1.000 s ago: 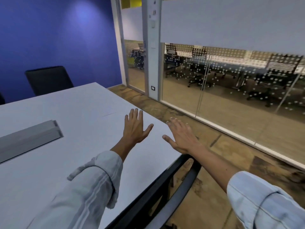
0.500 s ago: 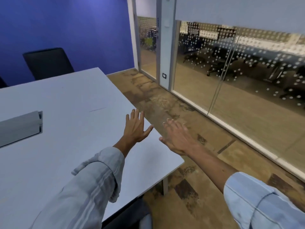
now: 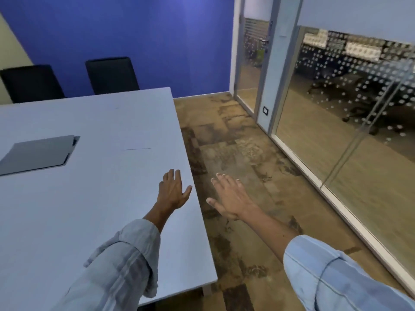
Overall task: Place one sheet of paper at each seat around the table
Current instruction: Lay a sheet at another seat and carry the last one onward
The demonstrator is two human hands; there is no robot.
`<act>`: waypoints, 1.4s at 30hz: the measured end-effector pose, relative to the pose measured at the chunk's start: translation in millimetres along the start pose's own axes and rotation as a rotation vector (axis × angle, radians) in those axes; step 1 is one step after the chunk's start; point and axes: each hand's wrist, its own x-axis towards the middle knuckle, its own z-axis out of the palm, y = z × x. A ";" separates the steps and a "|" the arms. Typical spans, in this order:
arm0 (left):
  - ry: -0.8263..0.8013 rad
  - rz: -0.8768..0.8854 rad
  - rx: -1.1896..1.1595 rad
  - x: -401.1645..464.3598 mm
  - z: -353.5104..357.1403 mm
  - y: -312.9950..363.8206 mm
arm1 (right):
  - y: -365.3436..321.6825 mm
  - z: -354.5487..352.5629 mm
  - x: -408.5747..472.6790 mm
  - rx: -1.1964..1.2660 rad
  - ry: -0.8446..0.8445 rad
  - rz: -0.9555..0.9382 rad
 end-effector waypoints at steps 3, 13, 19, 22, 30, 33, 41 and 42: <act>-0.003 -0.117 -0.033 31.4 14.0 -7.6 | 33.3 8.9 44.4 0.007 -0.015 -0.083; -0.106 -0.427 -0.195 163.3 113.8 -54.1 | 103.8 93.1 254.6 -0.028 -0.206 -0.355; -0.247 -0.559 -0.215 217.2 101.6 -80.4 | 100.4 91.4 394.9 -0.069 -0.282 -0.504; -0.222 -0.614 -0.233 237.0 91.3 -96.4 | 88.1 89.4 464.6 -0.126 -0.310 -0.570; -0.162 -0.806 -0.261 331.3 89.9 -155.1 | 31.6 103.2 654.0 -0.220 -0.319 -0.759; -0.142 -0.899 -0.281 383.4 93.8 -185.2 | 7.2 118.9 717.2 -0.226 -0.337 -0.859; 0.133 -1.225 -0.610 506.3 95.8 -249.1 | -31.8 145.7 840.6 -0.115 -0.421 -0.800; 0.206 -1.324 -0.701 517.4 96.7 -253.4 | -35.2 148.4 850.8 -0.076 -0.447 -0.734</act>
